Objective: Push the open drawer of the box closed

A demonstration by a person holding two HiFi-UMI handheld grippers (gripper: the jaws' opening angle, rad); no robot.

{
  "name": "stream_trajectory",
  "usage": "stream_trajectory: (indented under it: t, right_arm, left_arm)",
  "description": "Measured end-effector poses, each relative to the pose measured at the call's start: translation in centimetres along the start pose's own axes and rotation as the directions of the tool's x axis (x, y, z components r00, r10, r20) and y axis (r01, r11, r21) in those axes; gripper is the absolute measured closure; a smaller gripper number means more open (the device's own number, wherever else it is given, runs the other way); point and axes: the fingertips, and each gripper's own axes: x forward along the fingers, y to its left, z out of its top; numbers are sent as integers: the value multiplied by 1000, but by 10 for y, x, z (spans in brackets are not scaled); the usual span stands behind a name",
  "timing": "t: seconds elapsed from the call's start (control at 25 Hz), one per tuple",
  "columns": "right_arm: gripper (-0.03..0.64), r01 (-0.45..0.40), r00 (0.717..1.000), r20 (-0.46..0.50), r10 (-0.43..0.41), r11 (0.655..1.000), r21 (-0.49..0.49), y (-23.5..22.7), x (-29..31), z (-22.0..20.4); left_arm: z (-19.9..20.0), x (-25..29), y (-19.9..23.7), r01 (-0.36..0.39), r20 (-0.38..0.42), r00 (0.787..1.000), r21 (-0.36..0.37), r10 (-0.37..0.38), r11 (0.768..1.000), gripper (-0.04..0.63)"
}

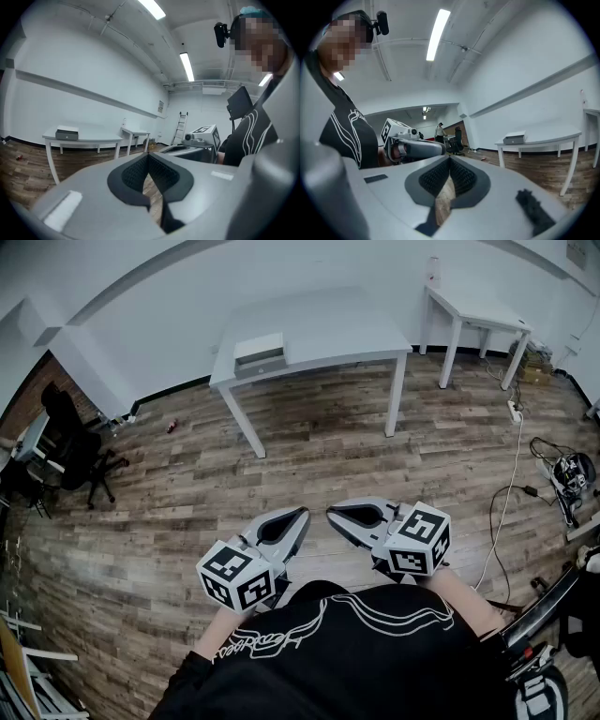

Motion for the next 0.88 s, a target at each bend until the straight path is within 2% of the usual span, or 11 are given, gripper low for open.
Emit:
stream_trajectory:
  t: [0.24,0.52,0.88]
  right_arm:
    - [607,11,1000,-20,-11,1000,7,-11,6,-4]
    - [607,21,1000,-22,-20,1000,20,-33,15,-3]
    - [607,25,998,-58,-22,998,51,-99,57,-11]
  left_arm:
    - [-8,12,7,42,-6,999,-75,-43,996,588]
    - [-2,26,24,42,-16,999,-49,-43,998,588]
    - [-11,62,93,33,-26,999,-100,-36,994,588]
